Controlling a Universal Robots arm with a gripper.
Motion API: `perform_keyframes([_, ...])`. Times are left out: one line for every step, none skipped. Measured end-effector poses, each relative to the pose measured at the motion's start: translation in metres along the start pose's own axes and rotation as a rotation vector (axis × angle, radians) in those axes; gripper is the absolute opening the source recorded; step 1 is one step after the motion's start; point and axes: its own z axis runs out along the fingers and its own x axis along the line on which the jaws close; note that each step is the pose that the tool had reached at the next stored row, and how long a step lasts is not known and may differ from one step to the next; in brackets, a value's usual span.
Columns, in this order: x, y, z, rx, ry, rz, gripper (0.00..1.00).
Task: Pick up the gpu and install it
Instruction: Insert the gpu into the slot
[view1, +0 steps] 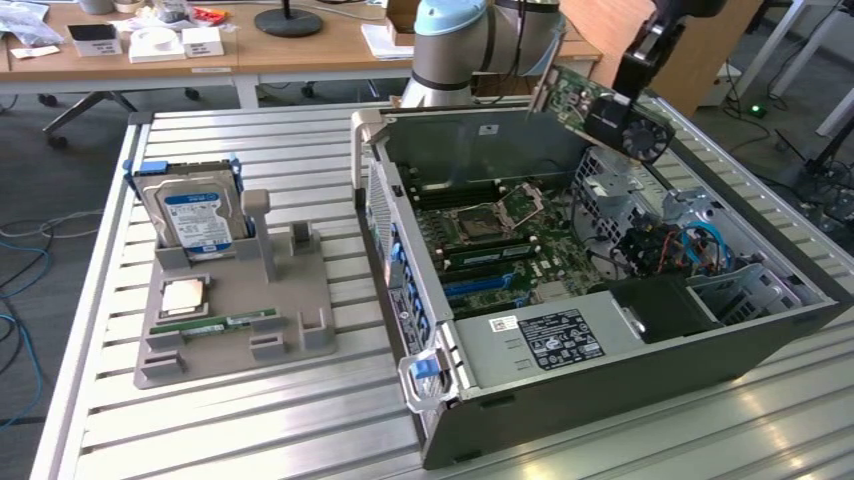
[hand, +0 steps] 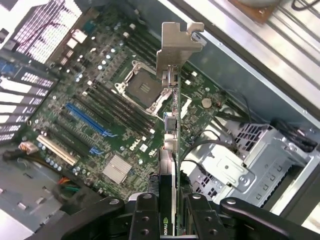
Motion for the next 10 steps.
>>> perform_keyframes([0.0,0.0,0.0001,-0.0004,0.0011,-0.02,0.26])
perform_keyframes([0.0,0.0,0.0002,-0.0009,0.0021,-0.038,0.26])
perform_keyframes([0.0,0.0,0.0003,-0.0013,0.0031,-0.056,0.26])
perform_keyframes([0.0,0.0,0.0004,-0.0017,0.0041,-0.073,0.26])
perform_keyframes([0.0,0.0,0.0005,-0.0021,0.0051,-0.091,0.26])
perform_keyframes([0.0,0.0,0.0006,-0.0026,0.0061,-0.109,0.26])
perform_keyframes([0.0,-0.0001,0.0007,-0.003,0.007,-0.127,0.26])
perform_keyframes([0.0,-0.0001,0.0009,-0.0034,0.0081,-0.146,0.26])
perform_keyframes([0.0,-0.0001,0.001,-0.0039,0.009,-0.164,0.26])
perform_keyframes([0.0001,-0.0001,0.0011,-0.0043,0.01,-0.182,0.26])
